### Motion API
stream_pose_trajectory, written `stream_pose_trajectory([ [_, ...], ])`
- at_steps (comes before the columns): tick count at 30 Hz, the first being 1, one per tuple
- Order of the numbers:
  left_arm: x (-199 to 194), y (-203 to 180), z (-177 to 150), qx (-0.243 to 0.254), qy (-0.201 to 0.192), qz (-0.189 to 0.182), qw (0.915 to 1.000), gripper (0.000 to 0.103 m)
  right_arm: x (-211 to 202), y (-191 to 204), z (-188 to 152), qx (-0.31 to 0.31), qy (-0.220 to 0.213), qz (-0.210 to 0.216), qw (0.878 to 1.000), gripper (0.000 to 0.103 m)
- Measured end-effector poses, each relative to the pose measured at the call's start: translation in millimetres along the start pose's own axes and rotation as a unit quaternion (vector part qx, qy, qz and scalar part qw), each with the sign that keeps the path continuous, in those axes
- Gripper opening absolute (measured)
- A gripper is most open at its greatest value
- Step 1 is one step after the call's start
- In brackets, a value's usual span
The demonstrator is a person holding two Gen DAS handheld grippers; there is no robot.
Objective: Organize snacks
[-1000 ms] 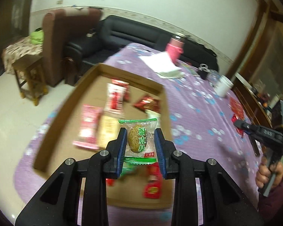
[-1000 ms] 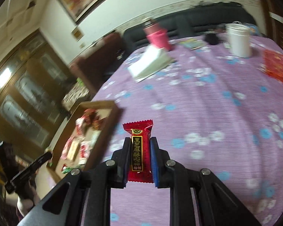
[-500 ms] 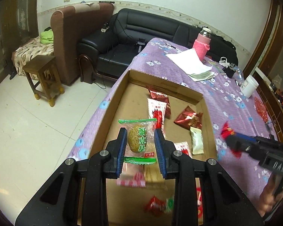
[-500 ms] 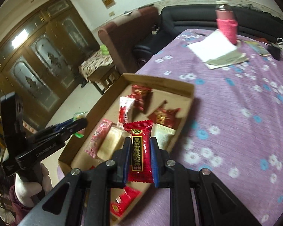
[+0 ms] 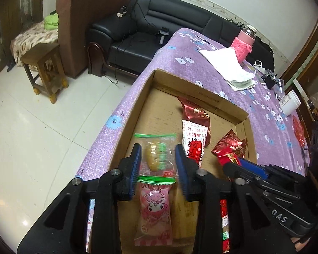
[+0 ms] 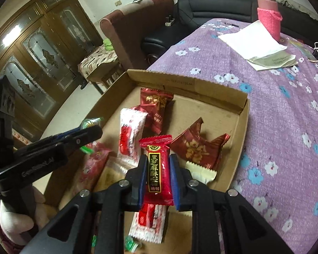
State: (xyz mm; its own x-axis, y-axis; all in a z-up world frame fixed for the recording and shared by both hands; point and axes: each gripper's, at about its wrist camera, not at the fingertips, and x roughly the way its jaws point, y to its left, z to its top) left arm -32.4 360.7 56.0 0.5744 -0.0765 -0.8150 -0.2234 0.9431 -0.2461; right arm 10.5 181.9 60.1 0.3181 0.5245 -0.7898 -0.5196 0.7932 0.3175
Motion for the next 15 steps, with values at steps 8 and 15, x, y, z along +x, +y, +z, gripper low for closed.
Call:
stream_pose_trajectory([
  [8, -12, -2, -2, -0.010, -0.011, -0.012, 0.9998, 0.055, -12, -1, -4, -0.002, -0.016, 0.001, 1.000, 0.032],
  [15, -67, -38, -28, 0.036, -0.099, 0.055, 0.9929, 0.055, -55, 3, -32, -0.030, -0.050, -0.017, 0.998, 0.035],
])
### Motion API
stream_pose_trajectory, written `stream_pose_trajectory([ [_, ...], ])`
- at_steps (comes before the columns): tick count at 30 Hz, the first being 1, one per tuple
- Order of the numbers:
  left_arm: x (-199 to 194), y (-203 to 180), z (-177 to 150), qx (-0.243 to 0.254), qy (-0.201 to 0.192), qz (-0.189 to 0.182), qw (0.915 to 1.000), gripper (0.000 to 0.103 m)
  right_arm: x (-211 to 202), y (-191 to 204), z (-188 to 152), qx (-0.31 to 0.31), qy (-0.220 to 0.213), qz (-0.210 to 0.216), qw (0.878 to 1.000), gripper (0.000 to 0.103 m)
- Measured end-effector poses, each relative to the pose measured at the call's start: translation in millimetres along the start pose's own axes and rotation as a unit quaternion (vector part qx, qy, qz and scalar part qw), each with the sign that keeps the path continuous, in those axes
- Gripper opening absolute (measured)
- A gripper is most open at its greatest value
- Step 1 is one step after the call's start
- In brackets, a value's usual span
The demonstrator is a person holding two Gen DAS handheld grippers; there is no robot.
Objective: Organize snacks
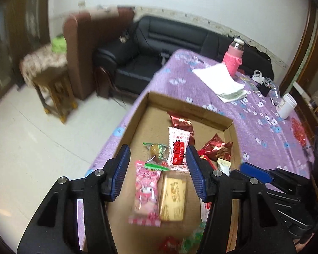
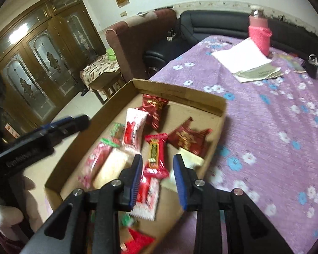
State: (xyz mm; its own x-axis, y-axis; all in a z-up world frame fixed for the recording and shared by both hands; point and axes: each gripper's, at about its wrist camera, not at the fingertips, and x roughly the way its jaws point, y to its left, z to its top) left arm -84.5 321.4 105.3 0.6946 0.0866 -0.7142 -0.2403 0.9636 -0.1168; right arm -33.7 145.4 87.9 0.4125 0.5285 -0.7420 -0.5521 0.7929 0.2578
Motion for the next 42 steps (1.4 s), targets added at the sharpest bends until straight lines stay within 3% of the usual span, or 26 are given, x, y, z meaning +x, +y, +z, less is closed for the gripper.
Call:
stream_pose_trajectory([
  [2, -19, -9, -8, 0.005, -0.031, 0.041, 0.9987, 0.059, -15, -3, -10, -0.002, -0.016, -0.009, 1.000, 0.047],
  [4, -35, -18, -17, 0.006, -0.059, 0.084, 0.9947, 0.074, -28, -8, -20, 0.003, -0.031, -0.014, 0.999, 0.049],
  [6, -51, -28, -28, 0.005, -0.093, 0.122, 0.9882, 0.076, -40, -15, -30, 0.013, -0.042, -0.015, 0.999, 0.050],
  [9, -69, -40, -45, -0.003, -0.118, 0.139, 0.9833, 0.077, -57, -21, -45, 0.020, -0.052, -0.029, 0.998, 0.050],
  [16, -83, -71, -67, 0.006, -0.115, 0.115, 0.9866, 0.077, -87, -38, -76, 0.048, -0.064, -0.048, 0.996, 0.059],
  [23, -81, -97, -84, 0.029, -0.080, 0.099, 0.9914, 0.077, -106, -38, -93, 0.046, -0.077, -0.064, 0.994, 0.065],
  [31, -76, -114, -98, 0.054, -0.055, 0.091, 0.9928, 0.077, -112, -36, -101, 0.034, -0.085, -0.079, 0.993, 0.066],
  [42, -63, -113, -102, 0.052, -0.027, 0.074, 0.9955, 0.077, -103, -41, -102, 0.041, -0.073, -0.084, 0.993, 0.066],
])
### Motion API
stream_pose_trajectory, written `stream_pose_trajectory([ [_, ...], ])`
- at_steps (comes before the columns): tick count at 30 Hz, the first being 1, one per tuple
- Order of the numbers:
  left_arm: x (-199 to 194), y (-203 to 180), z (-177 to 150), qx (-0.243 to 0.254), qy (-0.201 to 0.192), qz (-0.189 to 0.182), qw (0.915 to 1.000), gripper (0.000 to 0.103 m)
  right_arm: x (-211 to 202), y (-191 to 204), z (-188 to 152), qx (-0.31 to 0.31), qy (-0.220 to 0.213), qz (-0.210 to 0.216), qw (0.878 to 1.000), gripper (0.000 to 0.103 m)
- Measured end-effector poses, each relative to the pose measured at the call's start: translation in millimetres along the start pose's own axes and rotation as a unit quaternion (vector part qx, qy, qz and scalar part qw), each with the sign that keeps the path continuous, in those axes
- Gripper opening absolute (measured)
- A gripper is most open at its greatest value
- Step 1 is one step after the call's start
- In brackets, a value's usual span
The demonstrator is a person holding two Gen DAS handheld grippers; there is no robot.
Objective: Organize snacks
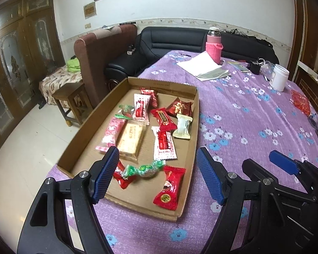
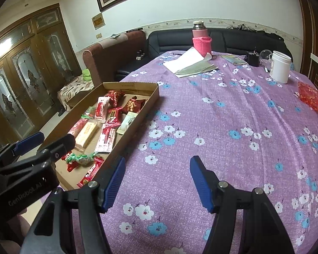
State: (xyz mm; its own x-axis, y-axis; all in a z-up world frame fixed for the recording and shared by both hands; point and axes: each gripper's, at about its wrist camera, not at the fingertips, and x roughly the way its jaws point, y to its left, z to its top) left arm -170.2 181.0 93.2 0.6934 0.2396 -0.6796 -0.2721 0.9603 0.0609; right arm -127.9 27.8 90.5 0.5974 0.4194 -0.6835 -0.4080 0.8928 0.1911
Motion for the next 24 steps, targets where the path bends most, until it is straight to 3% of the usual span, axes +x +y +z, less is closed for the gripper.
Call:
stream_pose_trajectory([
  [24, 17, 3, -4, -0.006, 0.025, -0.014, 0.9996, 0.077, 17, -7, -4, 0.011, 0.020, -0.004, 1.000, 0.066],
])
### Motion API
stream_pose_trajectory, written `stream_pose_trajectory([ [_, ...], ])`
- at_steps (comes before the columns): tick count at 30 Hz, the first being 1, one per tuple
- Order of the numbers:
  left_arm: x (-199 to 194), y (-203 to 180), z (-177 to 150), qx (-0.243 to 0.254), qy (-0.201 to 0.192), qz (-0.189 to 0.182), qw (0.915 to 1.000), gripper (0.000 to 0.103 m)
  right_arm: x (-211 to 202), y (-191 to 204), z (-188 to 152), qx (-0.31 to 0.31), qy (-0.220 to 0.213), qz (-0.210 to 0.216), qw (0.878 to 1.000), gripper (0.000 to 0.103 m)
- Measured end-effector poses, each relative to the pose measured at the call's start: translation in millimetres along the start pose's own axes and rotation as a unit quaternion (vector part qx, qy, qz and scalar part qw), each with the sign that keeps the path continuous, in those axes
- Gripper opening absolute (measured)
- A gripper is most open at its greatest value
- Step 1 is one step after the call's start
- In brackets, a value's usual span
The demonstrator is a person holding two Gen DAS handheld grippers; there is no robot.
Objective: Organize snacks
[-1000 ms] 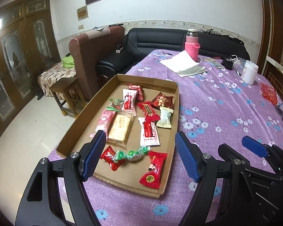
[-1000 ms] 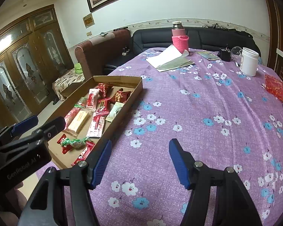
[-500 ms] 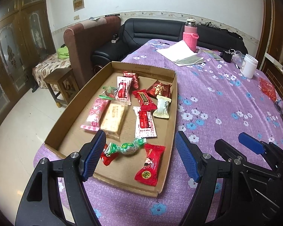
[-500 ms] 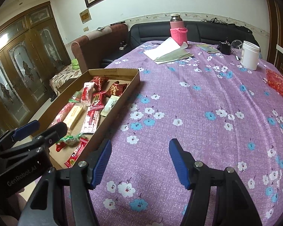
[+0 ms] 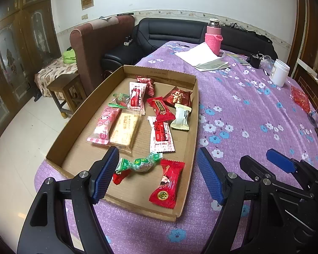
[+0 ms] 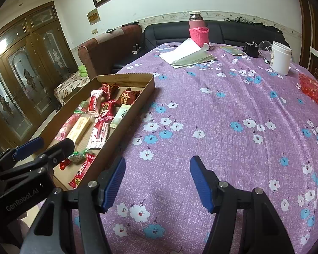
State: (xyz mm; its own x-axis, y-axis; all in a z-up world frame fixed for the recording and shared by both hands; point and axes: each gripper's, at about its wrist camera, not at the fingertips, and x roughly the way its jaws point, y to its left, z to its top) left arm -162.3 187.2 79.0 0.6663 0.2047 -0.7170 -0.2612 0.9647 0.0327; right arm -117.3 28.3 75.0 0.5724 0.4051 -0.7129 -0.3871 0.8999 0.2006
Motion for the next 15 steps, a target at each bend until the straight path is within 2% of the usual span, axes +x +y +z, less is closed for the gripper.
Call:
stream_pose_trajectory([
  [3, -6, 1, -1, -0.004, -0.018, 0.011, 0.9998, 0.077, -1, 0, 0, -0.001, -0.002, 0.000, 1.000, 0.066],
  [8, -42, 11, 0, -0.037, -0.082, 0.055, 0.9944, 0.077, -10, 3, -2, -0.013, -0.015, -0.001, 1.000, 0.066],
  [10, -51, 12, -5, -0.031, -0.102, 0.054, 0.9928, 0.089, -12, 4, -2, -0.017, -0.018, 0.000, 1.000, 0.066],
  [12, -51, 12, -10, -0.033, -0.123, 0.062, 0.9899, 0.090, -14, 4, -2, -0.017, -0.018, 0.003, 1.000, 0.066],
  [14, -46, 12, -10, -0.026, -0.104, 0.041, 0.9934, 0.090, -15, 3, -1, -0.020, -0.020, 0.002, 1.000, 0.066],
  [15, -42, 11, -9, -0.024, -0.077, 0.021, 0.9965, 0.090, -16, 2, -1, -0.020, -0.020, 0.001, 1.000, 0.066],
])
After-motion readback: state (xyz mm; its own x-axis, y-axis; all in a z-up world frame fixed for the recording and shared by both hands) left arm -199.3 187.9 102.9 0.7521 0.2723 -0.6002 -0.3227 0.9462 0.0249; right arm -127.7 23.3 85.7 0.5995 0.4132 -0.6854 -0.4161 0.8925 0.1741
